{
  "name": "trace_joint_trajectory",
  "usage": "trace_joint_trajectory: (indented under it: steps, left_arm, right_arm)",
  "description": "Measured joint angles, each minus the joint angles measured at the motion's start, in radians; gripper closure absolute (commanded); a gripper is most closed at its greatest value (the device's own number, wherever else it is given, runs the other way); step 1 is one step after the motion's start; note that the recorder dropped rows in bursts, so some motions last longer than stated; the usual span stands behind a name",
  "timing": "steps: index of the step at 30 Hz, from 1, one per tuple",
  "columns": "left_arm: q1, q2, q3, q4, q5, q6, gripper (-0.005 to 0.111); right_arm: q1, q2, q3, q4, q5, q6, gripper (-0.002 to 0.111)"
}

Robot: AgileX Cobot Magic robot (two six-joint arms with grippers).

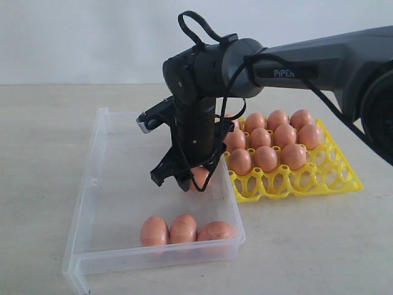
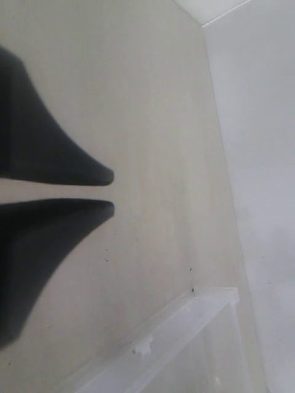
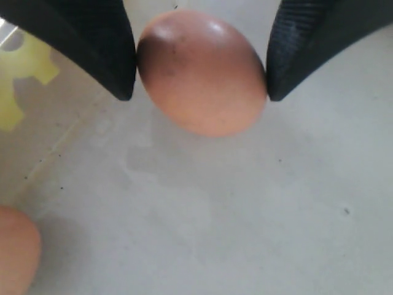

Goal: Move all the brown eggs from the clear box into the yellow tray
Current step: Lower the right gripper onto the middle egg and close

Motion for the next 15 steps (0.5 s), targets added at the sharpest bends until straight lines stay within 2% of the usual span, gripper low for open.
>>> trace_joint_trajectory:
  steps: [1, 2, 3, 10, 12, 15]
  left_arm:
    - [0.0, 0.0, 0.0, 0.002, 0.0, -0.008, 0.097]
    - [0.0, 0.0, 0.0, 0.002, 0.0, -0.028, 0.097]
    - [0.0, 0.0, 0.0, 0.002, 0.0, -0.036, 0.097]
    - [0.0, 0.0, 0.0, 0.005, 0.001, -0.071, 0.094]
    - [0.0, 0.0, 0.0, 0.005, 0.002, -0.071, 0.079]
    - [0.0, 0.0, 0.0, 0.005, 0.002, -0.073, 0.043]
  right_arm:
    - [0.0, 0.0, 0.0, 0.0, -0.007, 0.0, 0.073]
    - [0.0, 0.002, 0.0, 0.0, -0.011, 0.0, 0.085]
    - [0.0, 0.004, 0.0, 0.0, -0.011, 0.0, 0.107]
    - [0.0, 0.014, -0.009, -0.006, -0.002, -0.097, 0.108]
    - [0.0, 0.007, -0.009, -0.006, -0.013, -0.101, 0.108]
    - [0.0, 0.007, -0.007, 0.017, -0.105, -0.099, 0.108]
